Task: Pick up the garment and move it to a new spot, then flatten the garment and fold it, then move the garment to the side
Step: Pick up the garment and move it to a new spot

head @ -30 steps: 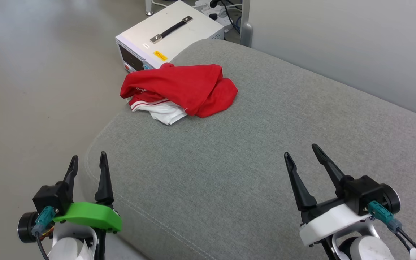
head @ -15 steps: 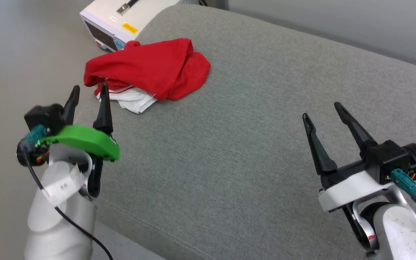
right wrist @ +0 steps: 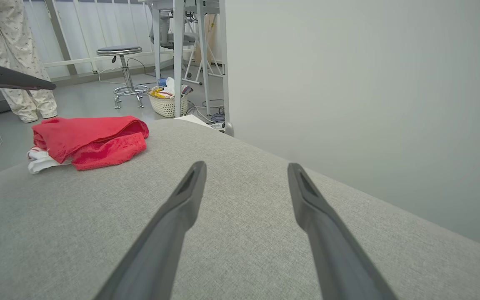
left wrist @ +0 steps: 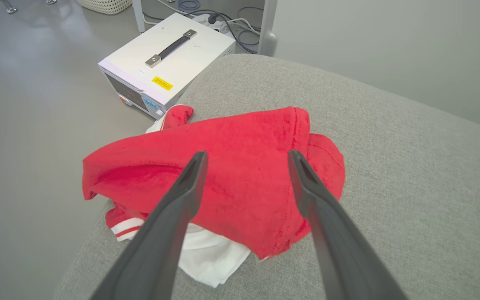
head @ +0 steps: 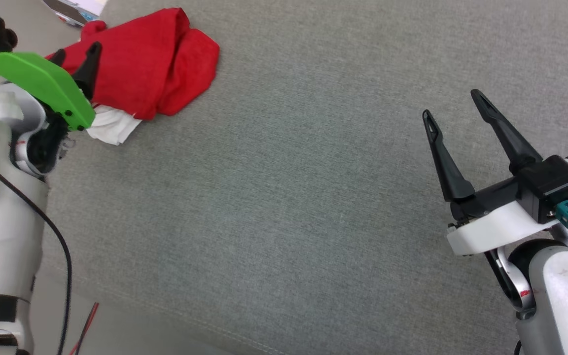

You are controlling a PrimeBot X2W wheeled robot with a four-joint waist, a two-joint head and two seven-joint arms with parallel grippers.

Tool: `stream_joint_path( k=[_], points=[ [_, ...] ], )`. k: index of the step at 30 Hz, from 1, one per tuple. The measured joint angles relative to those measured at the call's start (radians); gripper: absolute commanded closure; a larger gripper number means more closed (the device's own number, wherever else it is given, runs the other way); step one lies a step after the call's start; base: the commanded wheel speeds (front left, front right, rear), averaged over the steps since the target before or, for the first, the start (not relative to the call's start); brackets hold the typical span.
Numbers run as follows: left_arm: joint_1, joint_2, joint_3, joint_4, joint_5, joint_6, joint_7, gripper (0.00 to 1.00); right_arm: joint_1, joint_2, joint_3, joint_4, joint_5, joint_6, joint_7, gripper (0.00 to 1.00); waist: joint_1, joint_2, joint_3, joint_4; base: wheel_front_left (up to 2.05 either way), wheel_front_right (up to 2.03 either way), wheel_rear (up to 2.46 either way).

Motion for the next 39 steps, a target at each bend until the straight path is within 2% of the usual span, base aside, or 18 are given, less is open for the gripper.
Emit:
stream_joint_path(
  k=[2,6,13,17,23,24,25,33,39],
  points=[
    [-0.033,0.045,-0.038,0.015,-0.005,0.000,0.047,0.00,-0.014,-0.008,0.003,-0.016,0.000,0.000,0.001,0.00,0.0000,0.0000,0.030,-0.017,0.00,0.00,0.00],
    [-0.087,0.083,-0.072,0.064,-0.060,0.000,0.123,0.00,-0.034,-0.017,0.005,-0.051,-0.001,0.000,0.013,0.00,0.0000,0.0000,0.086,-0.046,0.00,0.00,0.00],
    [-0.139,0.090,-0.122,0.152,-0.146,0.000,0.216,0.00,-0.064,-0.032,0.006,-0.117,-0.008,0.000,0.044,0.00,0.0000,0.0000,0.180,-0.080,0.00,0.00,0.00],
    [-0.194,0.110,-0.174,0.255,-0.154,-0.001,0.295,0.00,-0.077,-0.035,0.014,-0.147,-0.007,0.000,0.059,0.00,-0.0001,0.0001,0.239,-0.098,0.00,0.00,0.00],
    [-0.259,0.109,-0.193,0.332,-0.155,0.000,0.365,0.00,-0.075,-0.034,-0.014,-0.159,-0.003,0.000,0.067,0.00,-0.0003,0.0001,0.257,-0.114,0.00,0.00,0.00],
    [-0.262,0.108,-0.190,0.338,-0.157,0.000,0.363,0.91,-0.074,-0.034,-0.017,-0.160,-0.003,0.000,0.069,0.00,-0.0003,0.0001,0.257,-0.115,0.00,0.00,0.00],
    [-0.262,0.105,-0.186,0.346,-0.164,0.000,0.360,1.00,-0.072,-0.033,-0.019,-0.160,-0.002,0.000,0.070,0.00,-0.0002,0.0001,0.254,-0.115,0.00,0.00,0.00],
    [-0.256,0.097,-0.227,0.382,-0.146,0.001,0.272,1.00,-0.060,-0.009,-0.013,-0.151,0.012,0.000,0.060,0.00,-0.0001,0.0000,0.207,-0.115,0.00,0.00,0.00],
    [-0.226,0.105,-0.257,0.384,-0.094,0.000,0.106,1.00,-0.037,0.024,-0.004,-0.101,0.032,0.000,0.033,0.00,-0.0001,0.0000,0.138,-0.112,0.00,0.00,0.00]
  ],
)
